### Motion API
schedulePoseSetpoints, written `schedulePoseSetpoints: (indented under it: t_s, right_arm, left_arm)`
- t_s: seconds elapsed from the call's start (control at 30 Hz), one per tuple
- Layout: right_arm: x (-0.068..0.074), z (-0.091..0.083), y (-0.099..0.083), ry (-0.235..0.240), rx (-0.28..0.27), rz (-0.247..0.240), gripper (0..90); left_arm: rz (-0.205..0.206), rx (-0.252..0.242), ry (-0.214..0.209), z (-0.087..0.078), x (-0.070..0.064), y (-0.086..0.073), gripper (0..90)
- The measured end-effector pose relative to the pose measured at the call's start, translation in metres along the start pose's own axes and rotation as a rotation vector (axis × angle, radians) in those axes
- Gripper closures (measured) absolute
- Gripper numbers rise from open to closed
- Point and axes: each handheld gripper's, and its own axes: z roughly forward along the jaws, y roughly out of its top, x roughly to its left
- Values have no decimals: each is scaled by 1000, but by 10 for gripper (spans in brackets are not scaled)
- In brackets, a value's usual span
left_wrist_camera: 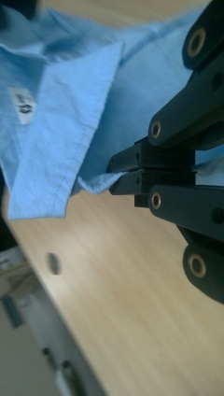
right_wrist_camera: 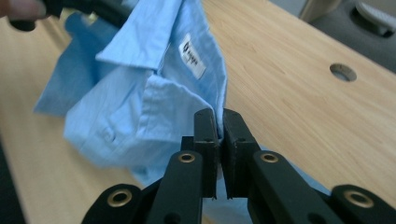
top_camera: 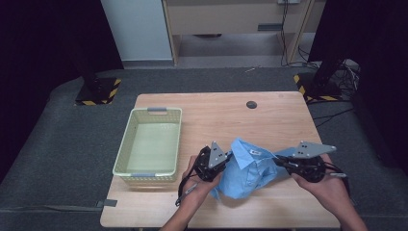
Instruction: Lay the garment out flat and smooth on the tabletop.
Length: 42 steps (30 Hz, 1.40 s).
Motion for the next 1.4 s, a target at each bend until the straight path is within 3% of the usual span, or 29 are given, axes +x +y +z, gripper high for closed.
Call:
schedulePoseSetpoints:
  t_s: [0.13,0.23,0.37,0.57,0.83,0.93,1.07,1.17,1.4]
  right_arm:
    - [-4,21,-10,-13,5,33,715]
    - [-3,25,-19,-32,15,63,589]
    - [-1,26,-32,-9,31,97,576]
    - [13,41,-48,40,71,105,590]
    - [27,57,-50,52,99,105,523]
    - [28,61,-53,44,117,115,555]
    - [27,61,-57,35,130,119,732]
    - [25,61,-59,38,130,129,817]
    - [24,58,-59,46,120,139,870]
  left_arm:
    - [-22,96,31,18,9,-27,894]
    - [-13,156,50,27,13,-42,894]
    - [-3,195,55,36,13,-51,892]
    - [-8,197,51,40,6,-50,892]
    - [-8,179,29,36,0,-46,894]
    - [-5,159,25,33,-3,-43,894]
    - [2,140,24,30,-5,-40,894]
    - [-1,130,27,28,-5,-39,894]
    - [-15,108,42,23,1,-37,895]
